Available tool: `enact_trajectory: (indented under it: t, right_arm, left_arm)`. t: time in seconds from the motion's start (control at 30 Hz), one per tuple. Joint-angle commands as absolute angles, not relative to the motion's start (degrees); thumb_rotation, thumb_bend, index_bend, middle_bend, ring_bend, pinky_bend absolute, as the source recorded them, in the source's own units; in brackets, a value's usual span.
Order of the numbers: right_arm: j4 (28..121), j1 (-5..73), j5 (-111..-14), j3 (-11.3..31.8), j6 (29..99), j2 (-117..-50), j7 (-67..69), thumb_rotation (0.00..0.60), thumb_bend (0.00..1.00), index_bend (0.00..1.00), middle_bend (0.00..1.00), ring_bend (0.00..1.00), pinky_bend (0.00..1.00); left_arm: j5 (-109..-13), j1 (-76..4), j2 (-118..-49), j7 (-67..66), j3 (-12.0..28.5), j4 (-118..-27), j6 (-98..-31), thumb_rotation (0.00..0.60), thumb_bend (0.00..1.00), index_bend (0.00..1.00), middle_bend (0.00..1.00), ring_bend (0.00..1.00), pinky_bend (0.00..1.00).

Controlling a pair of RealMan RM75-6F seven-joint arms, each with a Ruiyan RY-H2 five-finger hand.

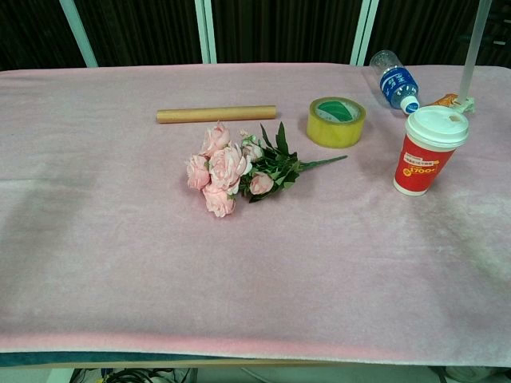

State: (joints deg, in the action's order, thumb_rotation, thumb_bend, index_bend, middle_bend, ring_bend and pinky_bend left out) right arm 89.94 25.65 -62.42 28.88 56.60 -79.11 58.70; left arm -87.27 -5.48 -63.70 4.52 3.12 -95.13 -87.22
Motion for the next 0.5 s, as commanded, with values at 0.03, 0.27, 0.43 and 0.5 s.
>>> enact_trajectory:
  t: [0.03,0.27,0.43,0.5]
  right_arm:
    - [89.77,25.72,-62.56,28.94,56.54,-79.17,58.70,0.600,0.32,0.65,0.04,0.05,0.21]
    - [89.63,25.71,-63.13,28.70,56.21,-78.86,58.15,0.600,0.32,0.65,0.04,0.05,0.21]
    - [89.16,25.82,-62.77,28.84,55.92,-79.07,58.30,0.600,0.32,0.65,0.04,0.05,0.21]
    - [88.92,25.87,-62.79,28.73,55.83,-79.23,58.19,0.600,0.32,0.65,0.04,0.05,0.21]
  left_arm:
    - [-87.34,-5.50,-63.70,4.55,3.12,-95.11,-87.23,0.600,0.65,0.03,0.04,0.00,0.00]
    - [-87.36,-5.44,-63.74,4.45,3.08,-95.00,-87.25,0.600,0.65,0.03,0.04,0.00,0.00]
    - [-87.45,-5.49,-63.85,4.27,3.10,-94.96,-87.25,0.600,0.65,0.04,0.04,0.00,0.00]
    - [-87.35,-5.50,-63.83,4.29,3.10,-94.95,-87.16,0.600,0.65,0.03,0.04,0.00,0.00]
